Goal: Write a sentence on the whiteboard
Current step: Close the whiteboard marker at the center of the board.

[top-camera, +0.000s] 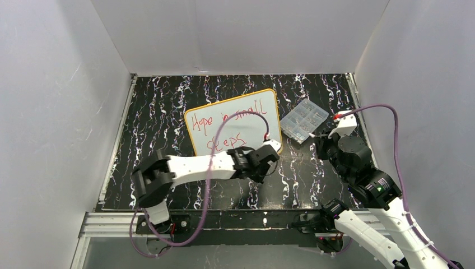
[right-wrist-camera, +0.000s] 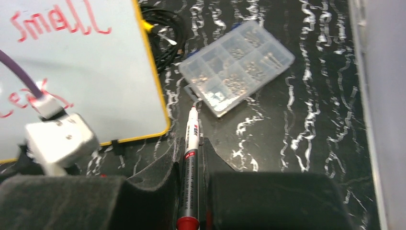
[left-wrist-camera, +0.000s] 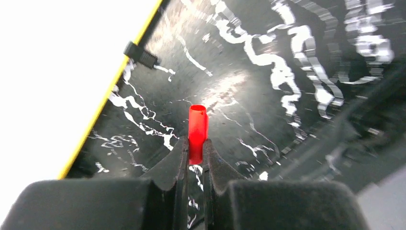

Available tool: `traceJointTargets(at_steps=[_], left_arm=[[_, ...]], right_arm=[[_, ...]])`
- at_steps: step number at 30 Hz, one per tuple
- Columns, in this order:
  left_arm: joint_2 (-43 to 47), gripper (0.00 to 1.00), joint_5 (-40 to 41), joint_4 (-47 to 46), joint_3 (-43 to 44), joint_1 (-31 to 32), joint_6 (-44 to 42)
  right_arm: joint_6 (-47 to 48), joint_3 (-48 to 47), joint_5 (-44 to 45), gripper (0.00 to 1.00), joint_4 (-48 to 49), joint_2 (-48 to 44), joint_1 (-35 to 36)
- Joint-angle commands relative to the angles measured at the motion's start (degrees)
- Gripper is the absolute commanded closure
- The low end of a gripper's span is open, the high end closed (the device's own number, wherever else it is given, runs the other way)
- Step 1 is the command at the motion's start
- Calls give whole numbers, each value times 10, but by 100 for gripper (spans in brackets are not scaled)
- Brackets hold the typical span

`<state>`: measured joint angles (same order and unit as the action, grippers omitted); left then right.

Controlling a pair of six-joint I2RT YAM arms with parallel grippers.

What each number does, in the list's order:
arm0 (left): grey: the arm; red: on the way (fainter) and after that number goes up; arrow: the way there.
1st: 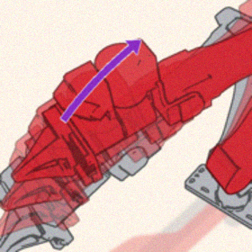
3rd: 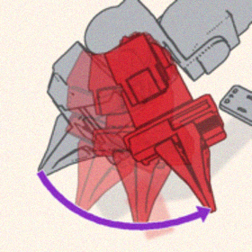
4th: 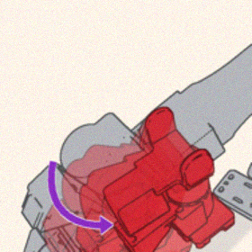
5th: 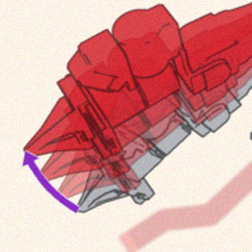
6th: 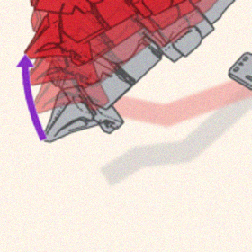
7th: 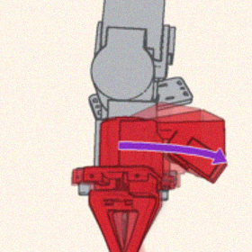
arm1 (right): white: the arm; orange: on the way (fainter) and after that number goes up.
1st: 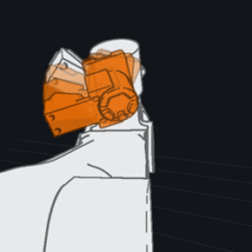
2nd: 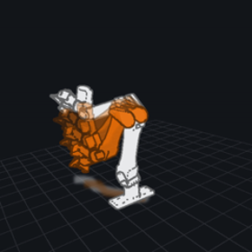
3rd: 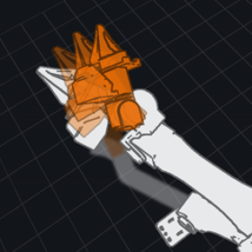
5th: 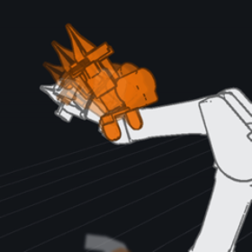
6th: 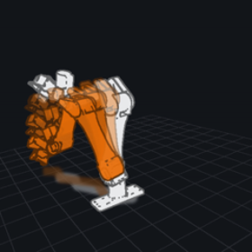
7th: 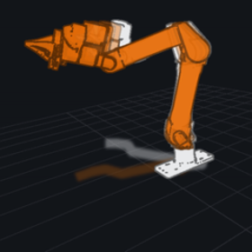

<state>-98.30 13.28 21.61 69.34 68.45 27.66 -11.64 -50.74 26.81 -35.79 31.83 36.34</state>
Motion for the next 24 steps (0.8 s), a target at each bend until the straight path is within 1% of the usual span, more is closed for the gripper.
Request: traceJointTargets(at_steps=[1, 5, 6, 8, 11, 15, 18, 24], left_arm=[[166, 100, -57, 13, 2, -23, -126], [273, 100, -182, 70, -2, -93, -201], [295, 100, -198, 79, -7, -109, -226], [343, 100, -220, 86, -28, -124, -267], [409, 100, -232, 57, -87, -135, -289], [469, 100, -241, 10, -160, -139, -287], [490, 100, -244, 2, -190, -140, -296], [510, 100, -226, 17, -213, -140, -330]], right_arm=[[-9, -16, -142, 99, 65, -6, -2], [-48, -25, -256, 99, 128, 7, -1], [-60, -24, -289, 99, 147, 13, -1], [-87, -20, -341, 99, 193, 28, -1], [-120, -16, -386, 99, 238, 46, -1], [-153, -22, -475, 99, 281, 86, -1], [-157, -44, -540, 99, 269, 132, -1], [-160, -84, -637, 99, 227, 213, -2]])
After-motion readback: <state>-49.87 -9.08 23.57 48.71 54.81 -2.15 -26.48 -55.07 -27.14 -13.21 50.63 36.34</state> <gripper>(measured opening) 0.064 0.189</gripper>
